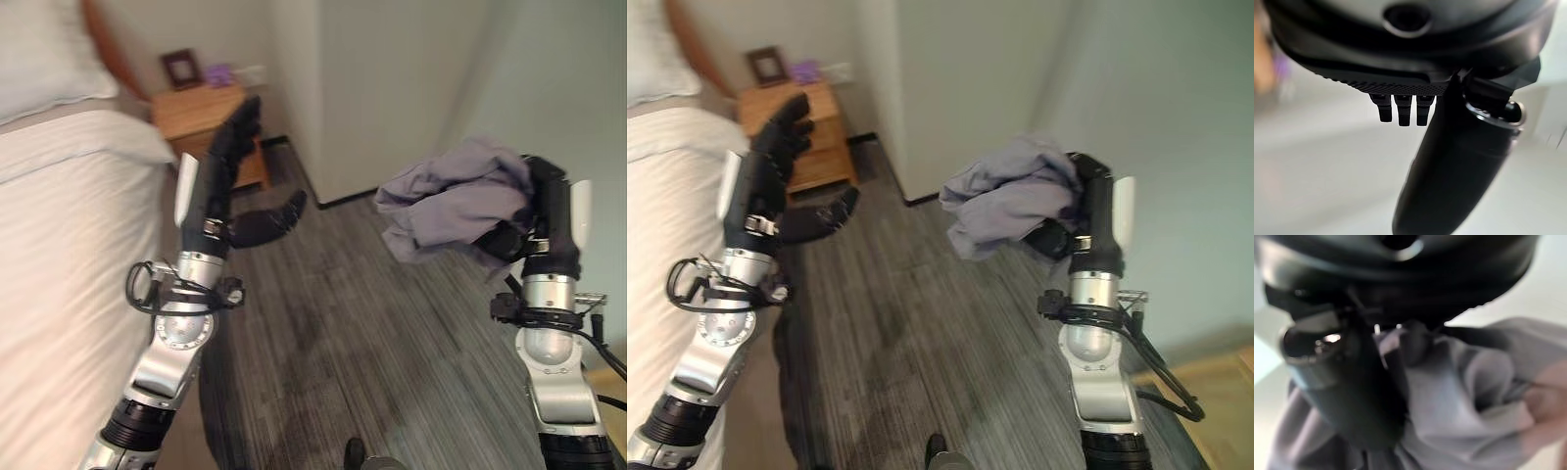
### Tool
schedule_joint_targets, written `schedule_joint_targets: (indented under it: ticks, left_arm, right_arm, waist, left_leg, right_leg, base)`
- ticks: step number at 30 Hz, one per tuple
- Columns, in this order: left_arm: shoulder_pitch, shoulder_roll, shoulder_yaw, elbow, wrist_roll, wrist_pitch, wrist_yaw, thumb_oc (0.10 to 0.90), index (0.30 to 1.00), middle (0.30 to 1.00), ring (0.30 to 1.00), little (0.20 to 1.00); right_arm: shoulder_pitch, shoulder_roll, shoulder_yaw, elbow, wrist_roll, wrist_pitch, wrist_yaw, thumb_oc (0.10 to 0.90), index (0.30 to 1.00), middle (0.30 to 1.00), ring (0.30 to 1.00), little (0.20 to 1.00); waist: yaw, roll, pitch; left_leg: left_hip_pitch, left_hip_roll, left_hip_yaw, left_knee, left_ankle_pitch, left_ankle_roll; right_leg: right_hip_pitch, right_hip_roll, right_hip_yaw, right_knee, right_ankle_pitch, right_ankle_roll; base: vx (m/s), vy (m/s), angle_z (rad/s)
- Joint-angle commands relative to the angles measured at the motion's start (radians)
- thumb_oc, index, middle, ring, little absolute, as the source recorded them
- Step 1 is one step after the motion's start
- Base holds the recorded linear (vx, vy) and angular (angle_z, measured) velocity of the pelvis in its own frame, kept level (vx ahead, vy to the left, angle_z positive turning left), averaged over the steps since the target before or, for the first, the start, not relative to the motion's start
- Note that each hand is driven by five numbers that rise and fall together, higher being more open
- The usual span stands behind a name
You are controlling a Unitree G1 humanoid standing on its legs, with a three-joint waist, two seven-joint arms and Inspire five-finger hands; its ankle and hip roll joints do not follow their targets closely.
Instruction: Pick up bed clothes into laundry basket.
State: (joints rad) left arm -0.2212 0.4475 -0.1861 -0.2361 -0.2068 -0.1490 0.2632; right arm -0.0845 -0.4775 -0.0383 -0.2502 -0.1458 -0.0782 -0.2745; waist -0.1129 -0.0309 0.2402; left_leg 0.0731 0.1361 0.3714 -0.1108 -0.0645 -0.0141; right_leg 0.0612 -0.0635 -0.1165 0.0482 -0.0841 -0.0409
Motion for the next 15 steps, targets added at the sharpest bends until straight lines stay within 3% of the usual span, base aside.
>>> schedule_joint_targets:
  ticks: [1,3,4,5,9,13,15]
  left_arm:
    - [-0.063,-0.041,0.034,-0.021,0.009,-0.117,0.018,0.8,0.9,0.9,0.9,0.9]
    - [-0.051,-0.068,-0.001,0.003,-0.014,-0.117,0.016,0.8,0.9,0.9,0.9,0.9]
    - [-0.052,-0.068,-0.001,0.004,-0.014,-0.117,0.016,0.8,0.9,0.9,0.9,0.9]
    - [-0.054,-0.082,-0.026,0.014,-0.02,-0.119,0.023,0.8,0.9,0.9,0.9,0.9]
    - [-0.037,-0.089,-0.048,0.001,-0.022,-0.126,0.029,0.8,0.9,0.9,0.9,0.9]
    - [-0.012,-0.074,-0.054,-0.008,-0.011,-0.123,0.027,0.8,0.9,0.9,0.9,0.9]
    - [-0.003,-0.074,-0.056,0.001,-0.019,-0.109,0.022,0.8,0.9,0.9,0.9,0.9]
  right_arm:
    - [-0.067,-0.066,0.011,-0.169,-0.041,-0.177,-0.032,0.4,0.3,0.3,0.3,0.3]
    - [-0.056,-0.063,0.037,-0.166,-0.04,-0.178,-0.03,0.4,0.3,0.3,0.3,0.3]
    - [-0.056,-0.063,0.037,-0.166,-0.04,-0.177,-0.03,0.4,0.3,0.3,0.3,0.3]
    - [-0.041,-0.067,0.053,-0.17,-0.034,-0.178,-0.03,0.4,0.3,0.3,0.3,0.3]
    - [-0.04,-0.098,0.07,-0.169,-0.03,-0.192,-0.032,0.4,0.3,0.3,0.3,0.3]
    - [-0.022,-0.125,0.073,-0.147,-0.042,-0.181,-0.027,0.4,0.3,0.3,0.3,0.3]
    - [0.037,-0.146,0.017,-0.148,-0.064,-0.173,-0.036,0.4,0.3,0.3,0.3,0.3]
  waist:
    - [0.01,0.05,-0.06]
    - [0.021,0.058,-0.049]
    - [0.023,0.057,-0.05]
    - [0.029,0.068,-0.039]
    - [0.057,0.082,-0.037]
    - [0.076,0.08,-0.03]
    - [0.059,0.093,-0.044]
  left_leg:
    - [-0.028,0.052,-0.062,0.383,0.02,-0.036]
    - [-0.06,0.015,-0.124,0.452,-0.003,-0.033]
    - [-0.063,0.014,-0.122,0.451,0.001,-0.031]
    - [-0.082,-0.036,-0.187,0.447,-0.023,-0.022]
    - [-0.064,-0.15,-0.325,0.385,-0.094,-0.002]
    - [-0.075,-0.17,-0.365,0.487,-0.096,-0.018]
    - [-0.014,-0.132,-0.327,0.363,-0.136,0.006]
  right_leg:
    - [0.042,-0.032,-0.033,-0.099,0.018,0.101]
    - [0.042,-0.02,0.022,-0.1,0.024,0.101]
    - [0.038,-0.021,0.024,-0.101,0.028,0.1]
    - [0.034,-0.011,0.079,-0.093,0.034,0.105]
    - [0.016,0.02,0.176,-0.091,0.053,0.125]
    - [0.006,0.032,0.236,-0.102,0.066,0.128]
    - [0.008,0.033,0.226,-0.101,0.058,0.133]
  base:
    - [0.1,-0.073,-2.81]
    - [0.07,-0.032,-1.63]
    - [0.03,0.041,-2.05]
    - [0.05,0.05,-2.08]
    - [0.07,0.041,-1.32]
    - [0.0,0.054,-1.06]
    - [0.04,0.115,-0.44]
